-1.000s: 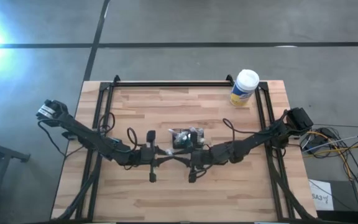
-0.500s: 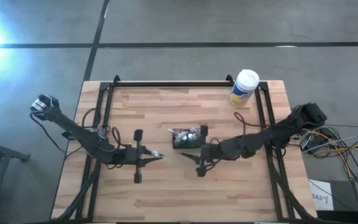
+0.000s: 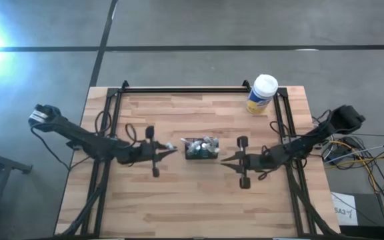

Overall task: Pick & Place toothbrushing station
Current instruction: Put the blue toothbrush into the black organizer, then return to Home Position

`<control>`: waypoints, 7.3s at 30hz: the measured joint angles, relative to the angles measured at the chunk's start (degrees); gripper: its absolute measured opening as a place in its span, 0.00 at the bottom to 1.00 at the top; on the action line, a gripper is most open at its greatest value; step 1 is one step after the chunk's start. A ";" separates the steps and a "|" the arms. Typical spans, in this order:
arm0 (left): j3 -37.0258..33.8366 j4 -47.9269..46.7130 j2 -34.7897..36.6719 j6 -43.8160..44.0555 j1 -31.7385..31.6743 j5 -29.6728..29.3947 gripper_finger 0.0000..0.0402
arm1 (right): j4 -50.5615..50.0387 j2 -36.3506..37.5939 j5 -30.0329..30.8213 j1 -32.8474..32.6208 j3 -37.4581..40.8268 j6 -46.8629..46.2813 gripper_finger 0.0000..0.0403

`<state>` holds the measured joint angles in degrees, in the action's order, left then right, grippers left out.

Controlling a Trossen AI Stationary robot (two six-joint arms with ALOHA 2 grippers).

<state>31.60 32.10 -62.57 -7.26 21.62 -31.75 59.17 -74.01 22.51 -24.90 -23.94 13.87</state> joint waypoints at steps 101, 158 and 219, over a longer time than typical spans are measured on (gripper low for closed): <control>-12.09 -32.91 41.68 -2.05 0.07 4.86 0.01 | -0.71 16.33 -6.32 12.92 16.72 -20.24 0.02; -28.36 -38.71 61.79 8.88 -12.53 22.00 0.01 | -51.08 72.98 -9.49 18.03 23.42 -20.06 0.02; -31.06 -30.51 62.45 16.12 -13.04 28.22 0.06 | -54.35 73.45 -10.43 21.80 23.40 -20.77 0.02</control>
<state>0.54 1.58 -0.12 8.86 8.58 -3.53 4.82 -0.56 12.08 -3.09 -0.54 -6.89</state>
